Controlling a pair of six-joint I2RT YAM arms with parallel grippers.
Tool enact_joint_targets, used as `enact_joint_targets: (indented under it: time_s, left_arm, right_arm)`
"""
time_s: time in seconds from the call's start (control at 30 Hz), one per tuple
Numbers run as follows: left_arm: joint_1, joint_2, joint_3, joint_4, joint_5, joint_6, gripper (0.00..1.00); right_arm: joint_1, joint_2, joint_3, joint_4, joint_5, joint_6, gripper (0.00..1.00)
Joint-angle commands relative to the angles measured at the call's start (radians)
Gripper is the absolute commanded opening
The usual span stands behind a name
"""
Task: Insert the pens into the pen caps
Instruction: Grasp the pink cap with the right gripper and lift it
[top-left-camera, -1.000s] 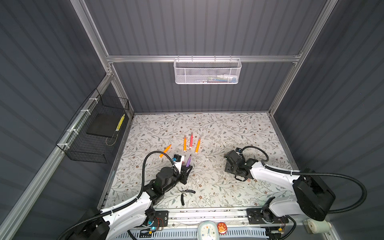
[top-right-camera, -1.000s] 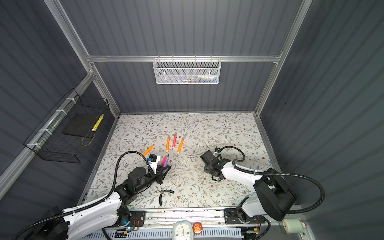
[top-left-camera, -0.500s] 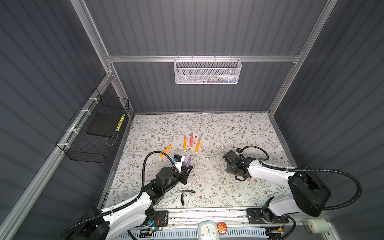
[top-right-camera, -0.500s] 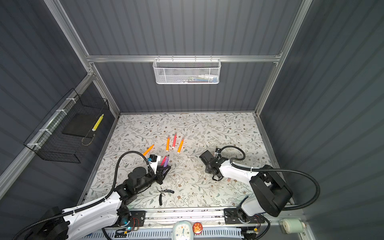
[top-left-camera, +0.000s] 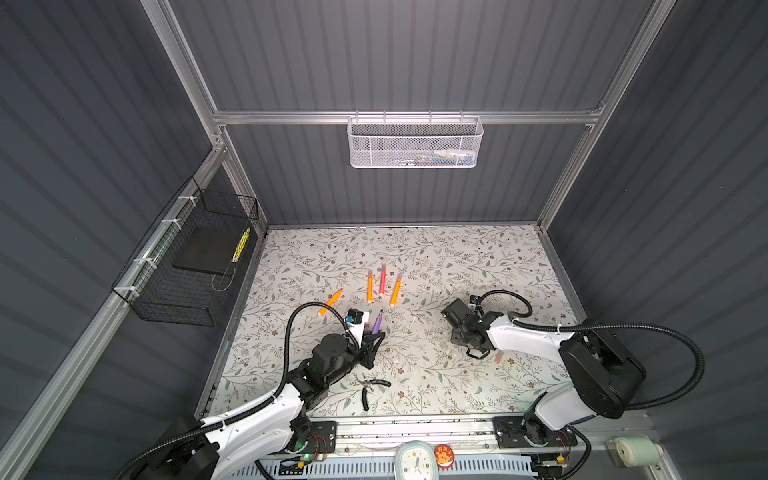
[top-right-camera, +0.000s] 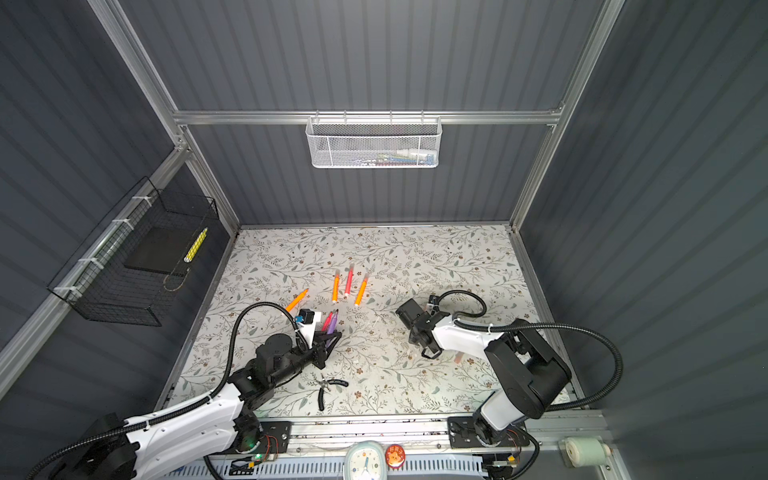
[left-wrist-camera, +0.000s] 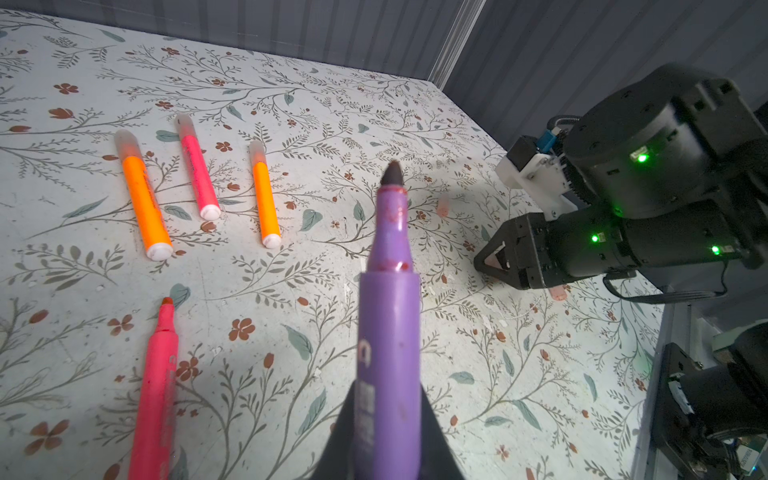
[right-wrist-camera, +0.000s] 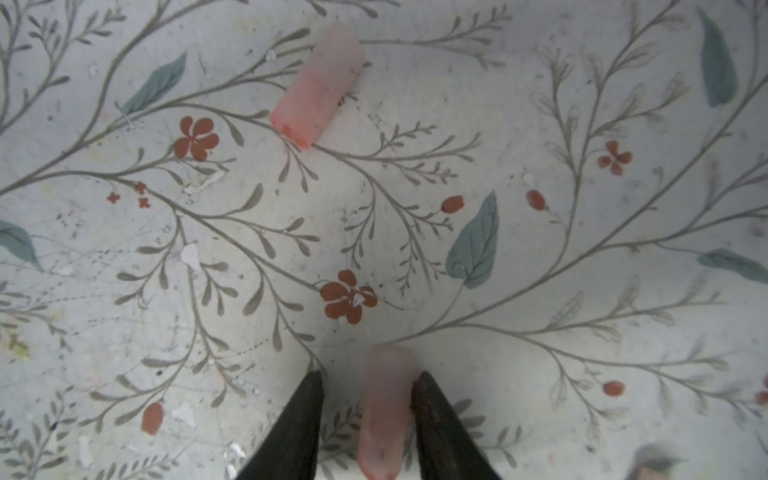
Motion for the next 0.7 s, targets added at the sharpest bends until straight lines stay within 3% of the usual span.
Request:
enact_joint_targets:
  time_s: [0.0,0.13,0.43,0.57,0.67]
  left_arm:
    - [-0.006,-0.011,0.006,-0.012,-0.004,0.003,0.0]
    - [-0.006,-0.008,0.007,-0.009,-0.001,0.003,0.0]
    - [-0.007,0.004,0.011,0.002,0.028,0.009,0.0]
    - [-0.028,0.03,0.016,0.034,0.074,0.025,0.0]
    - [-0.048,0.047,0.024,0.043,0.075,0.032,0.0]
  right_arm:
    - [-0.003,0.014,-0.009,-0.028,0.017,0.007,0.37]
    - [-0.006,0.013,-0.025,-0.028,0.025,0.017,0.32]
    - [-0.033,0.036,-0.049,0.037,0.005,0.024,0.33]
    - [-0.035,0.043,-0.058,0.047,-0.001,0.027,0.19]
    - [-0.036,0.022,-0.069,0.057,-0.01,0.033,0.14]
